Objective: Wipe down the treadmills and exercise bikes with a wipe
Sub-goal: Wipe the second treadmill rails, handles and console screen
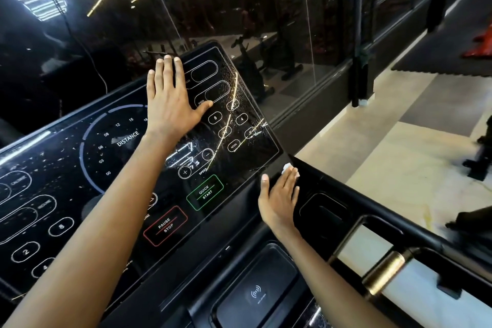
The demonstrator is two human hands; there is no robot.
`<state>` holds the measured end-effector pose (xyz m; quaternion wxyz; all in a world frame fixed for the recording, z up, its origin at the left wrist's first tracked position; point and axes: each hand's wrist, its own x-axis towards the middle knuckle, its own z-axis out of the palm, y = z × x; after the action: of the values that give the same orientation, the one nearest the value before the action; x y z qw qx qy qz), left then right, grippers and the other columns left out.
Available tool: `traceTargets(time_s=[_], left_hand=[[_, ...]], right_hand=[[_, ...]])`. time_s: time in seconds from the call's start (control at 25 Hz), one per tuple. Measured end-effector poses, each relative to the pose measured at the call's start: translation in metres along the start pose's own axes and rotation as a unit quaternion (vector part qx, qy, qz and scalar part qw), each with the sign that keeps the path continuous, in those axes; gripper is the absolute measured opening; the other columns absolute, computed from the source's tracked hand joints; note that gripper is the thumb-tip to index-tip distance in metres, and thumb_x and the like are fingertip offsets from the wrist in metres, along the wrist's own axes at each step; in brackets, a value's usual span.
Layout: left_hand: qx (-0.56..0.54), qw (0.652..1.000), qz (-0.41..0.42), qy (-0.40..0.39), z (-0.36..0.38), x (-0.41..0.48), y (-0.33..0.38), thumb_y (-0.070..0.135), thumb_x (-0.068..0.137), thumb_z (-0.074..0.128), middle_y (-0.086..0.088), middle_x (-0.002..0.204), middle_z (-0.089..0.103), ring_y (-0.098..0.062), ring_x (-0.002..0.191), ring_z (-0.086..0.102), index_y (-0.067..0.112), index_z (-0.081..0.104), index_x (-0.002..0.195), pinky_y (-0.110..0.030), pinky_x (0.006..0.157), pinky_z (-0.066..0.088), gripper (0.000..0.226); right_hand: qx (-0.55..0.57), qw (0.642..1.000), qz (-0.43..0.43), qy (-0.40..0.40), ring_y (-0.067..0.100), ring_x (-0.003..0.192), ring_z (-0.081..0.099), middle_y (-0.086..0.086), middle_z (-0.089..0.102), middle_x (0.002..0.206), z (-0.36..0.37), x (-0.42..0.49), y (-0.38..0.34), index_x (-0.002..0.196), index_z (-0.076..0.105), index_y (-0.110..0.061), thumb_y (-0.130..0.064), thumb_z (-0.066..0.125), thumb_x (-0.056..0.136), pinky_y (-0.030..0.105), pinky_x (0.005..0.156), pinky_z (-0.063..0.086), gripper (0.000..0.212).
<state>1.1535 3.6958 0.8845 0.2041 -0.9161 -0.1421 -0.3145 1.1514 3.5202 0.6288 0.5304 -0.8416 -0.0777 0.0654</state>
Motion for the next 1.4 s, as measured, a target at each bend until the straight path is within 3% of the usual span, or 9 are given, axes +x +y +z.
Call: traceTargets(time_s=[0.12, 0.32, 0.48, 0.56, 0.72, 0.96, 1.08, 1.24, 1.4], left_hand=[[-0.004, 1.0, -0.002, 0.0, 0.0, 0.001, 0.0, 0.071, 0.088, 0.052, -0.022, 0.165, 0.007, -0.034, 0.154, 0.002, 0.002, 0.007, 0.158, -0.045, 0.124, -0.002, 0.109], [-0.001, 1.0, 0.003, 0.004, -0.006, -0.001, -0.008, 0.07, 0.087, 0.055, -0.019, 0.165, 0.013, -0.03, 0.154, 0.007, 0.003, 0.011, 0.158, -0.046, 0.124, 0.001, 0.107], [-0.012, 1.0, -0.002, 0.008, -0.017, -0.006, -0.02, 0.064, 0.088, 0.06, -0.016, 0.163, 0.023, -0.032, 0.152, 0.017, 0.008, 0.018, 0.158, -0.049, 0.123, 0.01, 0.098], [-0.016, 1.0, -0.015, 0.005, -0.025, -0.005, -0.027, 0.06, 0.088, 0.063, -0.017, 0.159, 0.032, -0.036, 0.147, 0.028, 0.011, 0.025, 0.157, -0.051, 0.12, 0.018, 0.092], [-0.011, 0.999, -0.038, -0.005, -0.031, -0.004, -0.037, 0.061, 0.086, 0.064, -0.017, 0.15, 0.043, -0.039, 0.138, 0.039, 0.015, 0.031, 0.154, -0.051, 0.115, 0.026, 0.089], [-0.024, 0.998, -0.05, -0.015, -0.033, -0.007, -0.046, 0.062, 0.087, 0.063, -0.015, 0.148, 0.046, -0.037, 0.137, 0.041, 0.017, 0.032, 0.155, -0.049, 0.114, 0.027, 0.087], [-0.043, 0.998, -0.046, -0.027, -0.036, -0.008, -0.05, 0.057, 0.088, 0.065, -0.014, 0.149, 0.044, -0.035, 0.138, 0.039, 0.018, 0.03, 0.156, -0.048, 0.114, 0.026, 0.085], [-0.075, 0.995, -0.028, -0.059, -0.041, -0.009, -0.06, 0.05, 0.089, 0.068, -0.011, 0.154, 0.04, -0.031, 0.143, 0.034, 0.019, 0.027, 0.158, -0.046, 0.118, 0.022, 0.086], [-0.086, 0.993, -0.02, -0.082, -0.047, -0.011, -0.069, 0.045, 0.089, 0.07, -0.009, 0.155, 0.039, -0.031, 0.142, 0.036, 0.023, 0.027, 0.158, -0.046, 0.118, 0.022, 0.085]], right_hand=[[-0.038, 0.994, -0.097, -0.008, 0.011, 0.148, -0.027, 0.002, -0.026, 0.162, 0.006, -0.009, 0.0, 0.156, -0.017, -0.013, -0.061, 0.014, 0.1, 0.039, 0.122, -0.015, 0.08], [-0.017, 0.999, -0.027, -0.008, 0.013, 0.149, -0.025, 0.007, -0.021, 0.165, 0.0, 0.0, 0.0, 0.155, -0.019, -0.013, -0.06, 0.017, 0.101, 0.045, 0.123, -0.011, 0.08], [-0.025, 0.983, -0.183, -0.011, 0.009, 0.148, -0.026, 0.001, -0.022, 0.164, -0.001, -0.005, -0.027, 0.156, -0.016, -0.014, -0.059, 0.013, 0.101, 0.041, 0.121, -0.016, 0.078], [-0.032, 0.974, -0.222, 0.011, 0.008, 0.149, -0.023, 0.0, -0.018, 0.165, -0.006, 0.012, -0.045, 0.158, -0.013, -0.016, -0.055, 0.016, 0.103, 0.042, 0.122, -0.013, 0.073], [-0.027, 0.978, -0.203, 0.038, 0.012, 0.151, -0.021, 0.005, -0.013, 0.166, -0.012, 0.036, -0.079, 0.158, -0.008, -0.01, -0.056, 0.019, 0.102, 0.048, 0.124, -0.007, 0.077], [-0.058, 0.956, -0.289, 0.008, 0.014, 0.151, -0.021, 0.007, -0.016, 0.165, -0.022, 0.052, -0.116, 0.158, -0.01, -0.011, -0.059, 0.013, 0.101, 0.048, 0.122, -0.013, 0.078], [-0.111, 0.921, -0.373, -0.028, 0.012, 0.149, -0.024, 0.005, -0.021, 0.164, -0.029, 0.062, -0.124, 0.157, -0.014, -0.012, -0.057, 0.015, 0.103, 0.048, 0.121, -0.016, 0.076], [-0.098, 0.932, -0.35, 0.0, 0.015, 0.151, -0.021, 0.006, -0.019, 0.165, -0.034, 0.077, -0.142, 0.157, -0.013, -0.013, -0.057, 0.016, 0.103, 0.049, 0.121, -0.014, 0.076], [-0.101, 0.913, -0.394, 0.004, 0.017, 0.151, -0.02, 0.007, -0.018, 0.165, -0.035, 0.096, -0.192, 0.157, -0.012, -0.012, -0.058, 0.017, 0.103, 0.05, 0.121, -0.014, 0.077]])
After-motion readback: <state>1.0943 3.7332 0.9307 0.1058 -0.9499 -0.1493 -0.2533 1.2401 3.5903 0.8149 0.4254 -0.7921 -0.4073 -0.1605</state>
